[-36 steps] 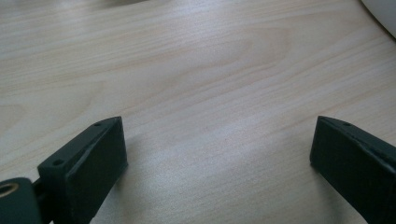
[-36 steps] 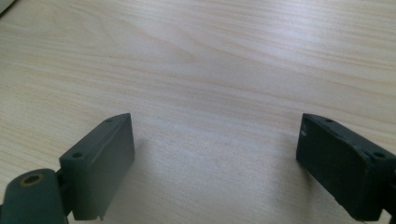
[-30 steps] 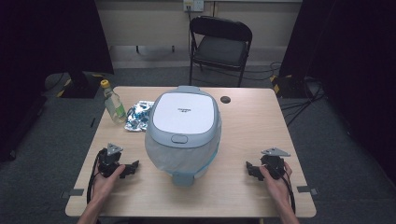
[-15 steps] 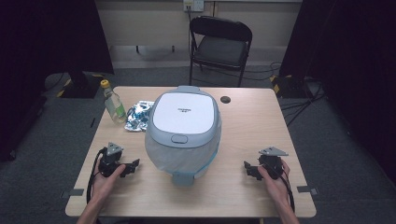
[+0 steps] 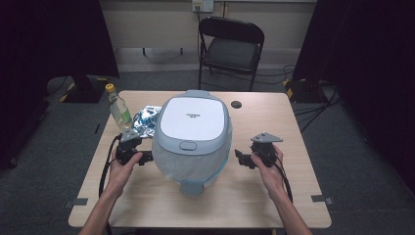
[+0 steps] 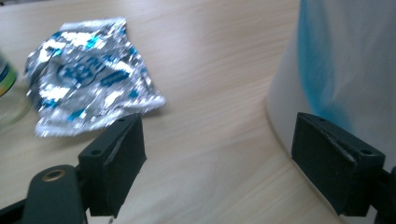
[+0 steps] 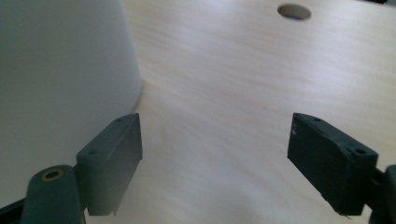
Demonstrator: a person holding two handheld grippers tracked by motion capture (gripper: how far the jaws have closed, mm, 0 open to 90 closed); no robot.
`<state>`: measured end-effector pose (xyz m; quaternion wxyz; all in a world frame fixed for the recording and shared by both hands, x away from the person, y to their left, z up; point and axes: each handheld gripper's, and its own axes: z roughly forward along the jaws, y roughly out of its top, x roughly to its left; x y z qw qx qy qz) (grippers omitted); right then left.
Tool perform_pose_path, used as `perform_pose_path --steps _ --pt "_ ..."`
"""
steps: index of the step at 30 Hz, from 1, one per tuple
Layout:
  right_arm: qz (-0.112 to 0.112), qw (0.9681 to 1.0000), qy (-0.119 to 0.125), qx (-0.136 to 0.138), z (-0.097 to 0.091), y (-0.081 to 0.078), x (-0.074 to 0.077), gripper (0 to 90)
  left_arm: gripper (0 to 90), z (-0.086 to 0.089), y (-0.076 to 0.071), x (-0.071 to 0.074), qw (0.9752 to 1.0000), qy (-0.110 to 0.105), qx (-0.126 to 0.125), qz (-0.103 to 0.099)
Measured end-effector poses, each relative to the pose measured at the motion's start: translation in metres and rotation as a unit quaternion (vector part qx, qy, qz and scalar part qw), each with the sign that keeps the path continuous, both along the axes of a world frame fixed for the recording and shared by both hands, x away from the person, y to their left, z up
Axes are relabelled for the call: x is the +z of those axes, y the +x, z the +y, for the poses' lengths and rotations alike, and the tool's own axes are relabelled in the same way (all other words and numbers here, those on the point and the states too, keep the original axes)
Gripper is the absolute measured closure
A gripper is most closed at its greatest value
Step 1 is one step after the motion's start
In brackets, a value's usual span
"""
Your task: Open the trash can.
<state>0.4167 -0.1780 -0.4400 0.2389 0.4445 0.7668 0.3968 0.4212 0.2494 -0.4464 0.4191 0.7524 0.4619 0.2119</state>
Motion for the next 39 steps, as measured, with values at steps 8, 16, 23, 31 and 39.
perform_pose_path --steps 8,16,23,31,39 --pt "-0.002 0.9997 0.023 0.004 0.017 0.017 0.004 17.7 18.0 -0.024 0.018 0.007 0.9998 -0.007 -0.019 -0.009" --pt "-0.009 0.9992 0.036 0.015 0.026 0.021 0.005 17.9 39.1 -0.027 0.012 0.006 0.9989 -0.027 -0.037 -0.006" --pt "-0.014 0.9991 0.037 0.014 0.027 0.019 0.005 22.4 45.1 -0.032 0.007 0.006 0.9977 -0.033 -0.059 -0.008" --pt "-0.013 0.9984 0.051 0.019 0.015 0.016 0.005 32.2 46.0 -0.041 0.001 0.002 0.9958 -0.055 -0.073 -0.006" --pt "-0.014 0.9980 0.054 0.029 0.006 0.007 0.006 40.7 49.8 -0.049 -0.002 0.002 0.9943 -0.059 -0.089 -0.001"
